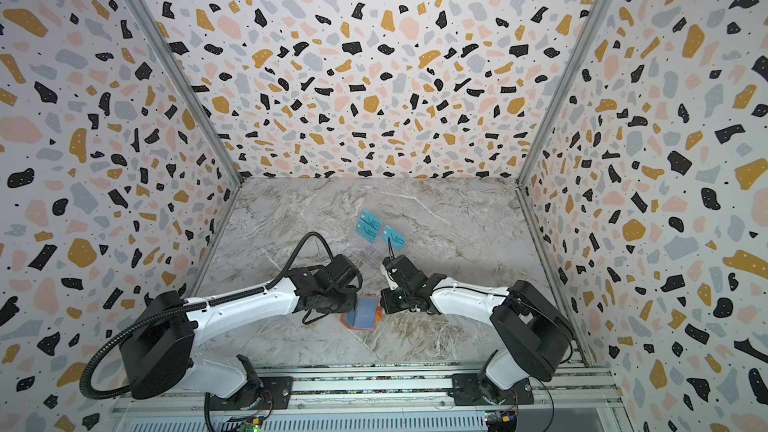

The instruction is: Put the credit cards into the card holder

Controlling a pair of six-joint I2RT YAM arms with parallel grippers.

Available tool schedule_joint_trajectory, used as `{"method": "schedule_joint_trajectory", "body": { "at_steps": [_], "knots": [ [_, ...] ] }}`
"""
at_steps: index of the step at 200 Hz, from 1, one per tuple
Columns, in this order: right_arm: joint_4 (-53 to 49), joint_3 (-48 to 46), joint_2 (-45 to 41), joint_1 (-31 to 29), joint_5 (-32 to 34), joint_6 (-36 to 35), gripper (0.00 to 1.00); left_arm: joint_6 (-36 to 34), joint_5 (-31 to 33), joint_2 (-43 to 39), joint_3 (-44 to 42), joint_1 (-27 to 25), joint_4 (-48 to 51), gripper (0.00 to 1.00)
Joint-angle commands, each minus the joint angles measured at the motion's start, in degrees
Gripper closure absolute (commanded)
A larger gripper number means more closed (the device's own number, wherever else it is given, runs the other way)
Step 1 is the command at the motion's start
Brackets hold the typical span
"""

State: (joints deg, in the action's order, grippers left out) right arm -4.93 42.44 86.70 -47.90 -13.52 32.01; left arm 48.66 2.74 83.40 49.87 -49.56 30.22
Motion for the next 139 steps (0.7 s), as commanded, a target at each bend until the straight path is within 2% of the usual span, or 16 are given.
{"method": "schedule_joint_trajectory", "body": {
  "at_steps": [1,73,139],
  "knots": [
    [1.4,1.4,0.8,0.9,-1.2,-1.2,0.80,0.3,2.9,1.6,1.8,0.1,3.3,0.90],
    [4.9,-0.1,-0.6,3.7,-4.2,-1.3,0.79,3.5,2.1,2.7,3.8,-0.4,2.7,0.77],
    [6.3,-2.0,-2.1,4.3,-4.8,-1.2,0.79,4.4,1.1,2.0,7.2,-2.1,3.8,0.56]
  ]
}}
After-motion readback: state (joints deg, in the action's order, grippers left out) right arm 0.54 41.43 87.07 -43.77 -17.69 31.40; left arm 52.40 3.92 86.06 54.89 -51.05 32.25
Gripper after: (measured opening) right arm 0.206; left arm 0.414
